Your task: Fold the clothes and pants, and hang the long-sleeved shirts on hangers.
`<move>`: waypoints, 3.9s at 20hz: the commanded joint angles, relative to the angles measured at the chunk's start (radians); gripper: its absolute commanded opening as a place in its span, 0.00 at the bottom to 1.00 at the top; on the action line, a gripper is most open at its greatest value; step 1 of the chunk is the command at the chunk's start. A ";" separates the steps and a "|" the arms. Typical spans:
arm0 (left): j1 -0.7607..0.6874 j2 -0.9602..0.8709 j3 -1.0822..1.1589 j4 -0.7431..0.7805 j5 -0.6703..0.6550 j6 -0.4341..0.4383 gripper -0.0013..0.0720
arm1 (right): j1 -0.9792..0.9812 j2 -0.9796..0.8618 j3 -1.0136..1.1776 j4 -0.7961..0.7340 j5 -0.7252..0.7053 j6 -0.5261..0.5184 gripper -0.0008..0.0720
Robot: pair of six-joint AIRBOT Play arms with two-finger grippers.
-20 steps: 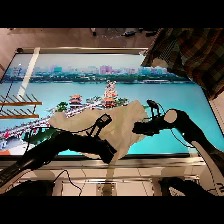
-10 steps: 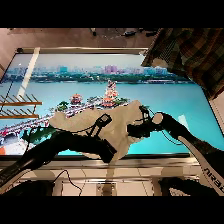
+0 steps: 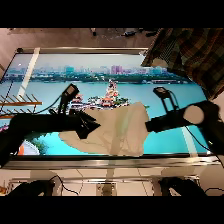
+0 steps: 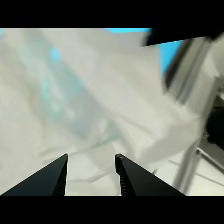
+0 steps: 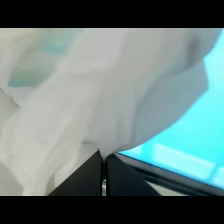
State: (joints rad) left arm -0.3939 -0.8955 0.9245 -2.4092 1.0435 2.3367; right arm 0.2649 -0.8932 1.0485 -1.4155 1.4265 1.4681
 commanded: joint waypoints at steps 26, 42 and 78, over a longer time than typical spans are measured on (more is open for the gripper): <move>-0.079 -0.488 0.026 0.313 -0.204 0.282 0.71 | 0.002 0.225 0.023 -0.073 0.018 0.091 0.04; -0.039 -0.506 0.025 0.157 -0.245 -0.594 0.70 | 0.002 0.225 0.023 -0.072 -0.006 0.091 0.04; 0.495 0.040 0.036 0.576 -0.074 -0.646 0.07 | 0.034 -0.266 0.291 0.469 -0.500 -0.451 0.04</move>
State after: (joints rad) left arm 0.0223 -1.0077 0.9646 -1.8992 0.7895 1.6905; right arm 0.2806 -1.0657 1.2106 -1.0206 0.9474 1.1248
